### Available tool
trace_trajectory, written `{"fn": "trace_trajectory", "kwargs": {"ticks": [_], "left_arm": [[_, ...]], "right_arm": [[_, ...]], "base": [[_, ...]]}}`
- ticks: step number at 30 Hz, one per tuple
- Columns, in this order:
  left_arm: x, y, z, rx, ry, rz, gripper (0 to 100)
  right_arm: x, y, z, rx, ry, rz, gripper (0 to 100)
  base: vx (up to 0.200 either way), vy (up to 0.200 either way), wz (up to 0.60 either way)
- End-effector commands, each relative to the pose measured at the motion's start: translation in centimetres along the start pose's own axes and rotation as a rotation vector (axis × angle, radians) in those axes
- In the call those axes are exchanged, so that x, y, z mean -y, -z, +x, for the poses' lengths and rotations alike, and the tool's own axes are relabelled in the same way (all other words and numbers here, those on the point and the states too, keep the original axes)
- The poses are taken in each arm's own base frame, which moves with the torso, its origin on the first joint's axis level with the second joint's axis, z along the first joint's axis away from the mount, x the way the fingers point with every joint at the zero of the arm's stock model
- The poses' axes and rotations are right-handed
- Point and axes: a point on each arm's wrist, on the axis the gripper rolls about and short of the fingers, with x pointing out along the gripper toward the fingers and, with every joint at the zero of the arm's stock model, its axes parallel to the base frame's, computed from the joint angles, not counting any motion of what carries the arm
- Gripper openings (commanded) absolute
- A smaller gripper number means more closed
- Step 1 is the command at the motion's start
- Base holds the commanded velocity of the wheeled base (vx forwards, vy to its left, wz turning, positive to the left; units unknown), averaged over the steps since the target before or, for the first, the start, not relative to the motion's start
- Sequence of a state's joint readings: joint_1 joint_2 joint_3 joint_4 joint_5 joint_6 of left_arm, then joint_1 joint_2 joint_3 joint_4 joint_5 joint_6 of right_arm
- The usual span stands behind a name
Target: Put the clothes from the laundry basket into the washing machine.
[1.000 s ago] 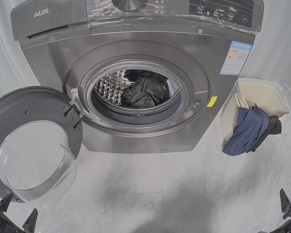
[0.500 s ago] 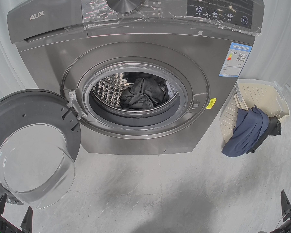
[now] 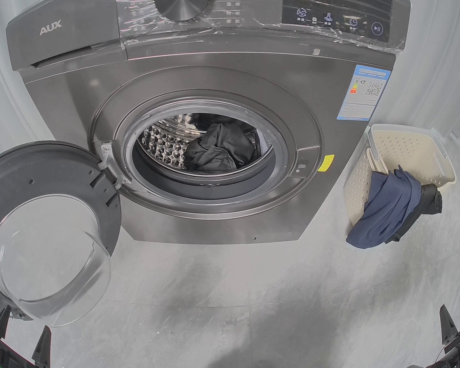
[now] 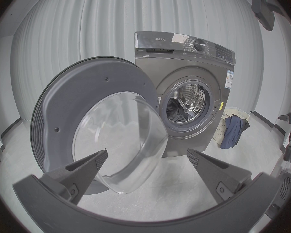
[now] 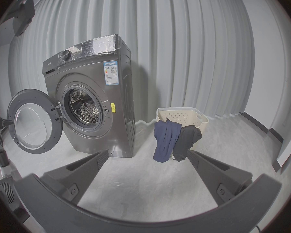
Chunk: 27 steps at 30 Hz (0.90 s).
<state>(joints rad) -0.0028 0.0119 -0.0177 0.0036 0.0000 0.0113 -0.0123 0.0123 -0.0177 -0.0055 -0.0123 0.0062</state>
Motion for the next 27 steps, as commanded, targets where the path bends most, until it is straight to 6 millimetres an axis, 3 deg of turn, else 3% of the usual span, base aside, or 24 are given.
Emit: {"fn": "trace_trajectory", "kwargs": {"ticks": [1, 9, 21, 27], "left_arm": [[0.0, 0.46, 0.04, -0.005, 0.0, 0.001, 100], [0.0, 0.46, 0.04, -0.005, 0.003, -0.004, 100], [0.0, 0.46, 0.04, -0.005, 0.003, -0.01, 100], [0.0, 0.46, 0.04, -0.005, 0.003, -0.007, 100]], "right_arm": [[0.0, 0.51, 0.04, -0.006, 0.0, 0.0, 100], [0.0, 0.51, 0.04, -0.006, 0.0, 0.0, 100], [0.0, 0.51, 0.04, -0.006, 0.0, 0.0, 100], [0.0, 0.51, 0.04, -0.006, 0.0, 0.0, 100]], "base": [[0.0, 0.0, 0.0], [0.0, 0.0, 0.0], [0.0, -0.2, 0.0], [0.0, 0.0, 0.0]]}}
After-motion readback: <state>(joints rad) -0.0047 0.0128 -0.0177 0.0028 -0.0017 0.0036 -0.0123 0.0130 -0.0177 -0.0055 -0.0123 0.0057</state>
